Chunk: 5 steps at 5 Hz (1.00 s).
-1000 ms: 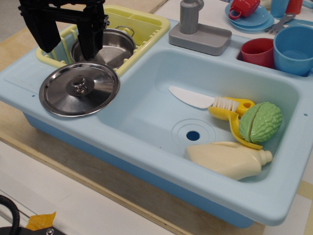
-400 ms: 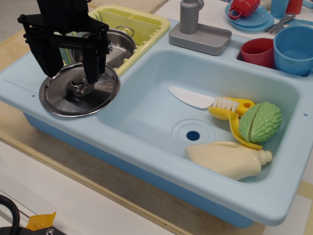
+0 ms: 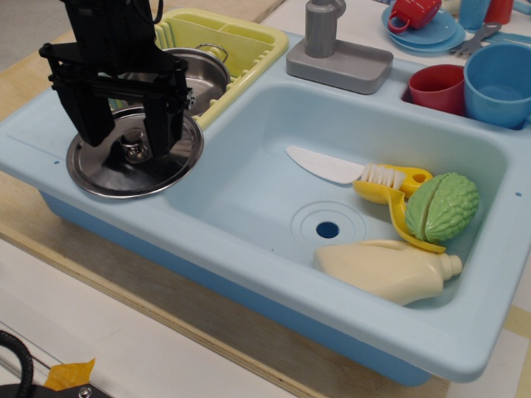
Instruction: Put lid on pot or pan
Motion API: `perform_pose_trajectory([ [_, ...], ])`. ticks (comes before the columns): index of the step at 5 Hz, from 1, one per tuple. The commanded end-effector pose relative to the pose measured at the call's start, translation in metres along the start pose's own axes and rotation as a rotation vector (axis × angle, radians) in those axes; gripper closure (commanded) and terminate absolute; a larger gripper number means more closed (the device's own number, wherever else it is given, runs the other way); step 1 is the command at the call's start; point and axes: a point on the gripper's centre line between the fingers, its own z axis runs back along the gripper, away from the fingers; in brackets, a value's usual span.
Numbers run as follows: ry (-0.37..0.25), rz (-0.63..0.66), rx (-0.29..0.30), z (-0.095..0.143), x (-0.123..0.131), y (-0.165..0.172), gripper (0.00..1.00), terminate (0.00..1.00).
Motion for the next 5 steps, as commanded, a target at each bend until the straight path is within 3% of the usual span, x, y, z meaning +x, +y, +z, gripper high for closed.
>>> perform_pose_trajectory([
  [1,-0.014,0.016,0.0,-0.001,0.004,0.005,1.0,0.0],
  [3,-0.012,0.013,-0.003,-0.002,0.0,0.007,1.0,0.0],
  [5,-0.098,-0.065,0.032,0.021,0.04,0.007,1.0,0.0],
])
